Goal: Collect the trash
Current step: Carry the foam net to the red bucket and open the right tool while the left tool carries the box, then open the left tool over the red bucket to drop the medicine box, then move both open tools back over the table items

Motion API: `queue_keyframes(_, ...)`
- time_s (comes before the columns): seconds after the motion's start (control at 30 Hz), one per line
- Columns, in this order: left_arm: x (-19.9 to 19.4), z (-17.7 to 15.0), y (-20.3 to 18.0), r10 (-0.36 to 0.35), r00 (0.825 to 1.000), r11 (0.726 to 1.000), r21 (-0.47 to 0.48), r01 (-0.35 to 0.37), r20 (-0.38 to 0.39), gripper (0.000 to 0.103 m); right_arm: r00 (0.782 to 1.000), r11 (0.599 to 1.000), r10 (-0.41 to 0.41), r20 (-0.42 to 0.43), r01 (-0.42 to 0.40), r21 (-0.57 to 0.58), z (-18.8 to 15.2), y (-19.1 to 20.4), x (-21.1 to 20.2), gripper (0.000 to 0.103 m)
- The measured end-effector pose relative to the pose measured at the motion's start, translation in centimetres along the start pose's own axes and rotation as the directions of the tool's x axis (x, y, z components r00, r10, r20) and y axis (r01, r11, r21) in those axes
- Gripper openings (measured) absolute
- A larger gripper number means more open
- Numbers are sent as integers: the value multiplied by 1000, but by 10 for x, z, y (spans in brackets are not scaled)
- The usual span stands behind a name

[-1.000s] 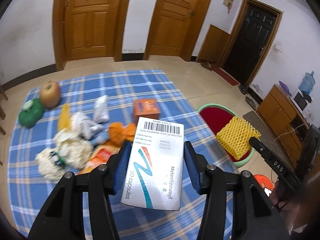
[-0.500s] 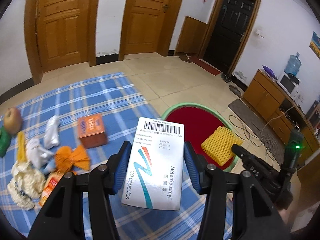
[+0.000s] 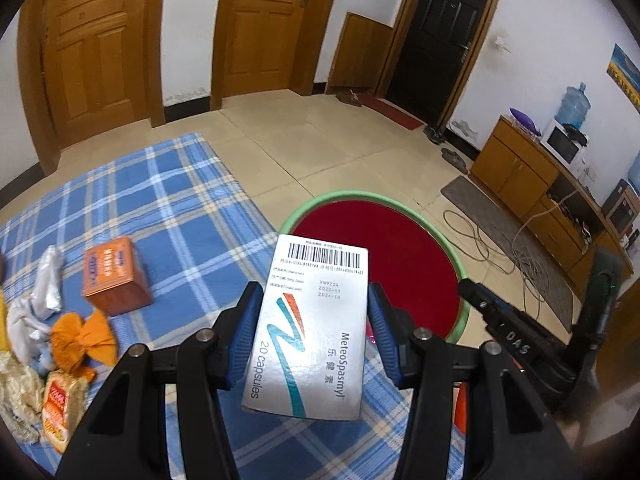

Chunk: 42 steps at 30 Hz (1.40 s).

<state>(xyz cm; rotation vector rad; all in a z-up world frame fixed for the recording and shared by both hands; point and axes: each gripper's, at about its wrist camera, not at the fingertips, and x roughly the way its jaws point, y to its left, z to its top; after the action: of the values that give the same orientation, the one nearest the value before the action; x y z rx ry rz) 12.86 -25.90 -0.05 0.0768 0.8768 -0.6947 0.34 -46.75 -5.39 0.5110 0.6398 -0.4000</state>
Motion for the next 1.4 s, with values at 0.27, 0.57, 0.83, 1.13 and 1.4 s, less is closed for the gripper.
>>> queue_keyframes(0.27,31,-1,-22,-45,999,998,50,46,-31,53,999,999,-2,38,1,39,4,-12,-16,30)
queue_keyframes(0.57,62,1,-35,-47,997,995,88,52,-54,53,999,997,-3,43,0,76,4,-22,-23,37)
queue_keyframes(0.83,69,-1,-38,1,998,996,92,5,-60,76,999,996,5,36,-8,88,2,-26,-23,44)
queue_keyframes(1.13,50,-2,-26,8,999,999,49,-6,-44,76,999,996,16,40,-19,83,2,-22,-28,48)
queue_keyframes(1.4,22,-6,-11,31,999,1000,4,-31,-16,76,998,997,37,46,-40,67,0,-13,-35,49)
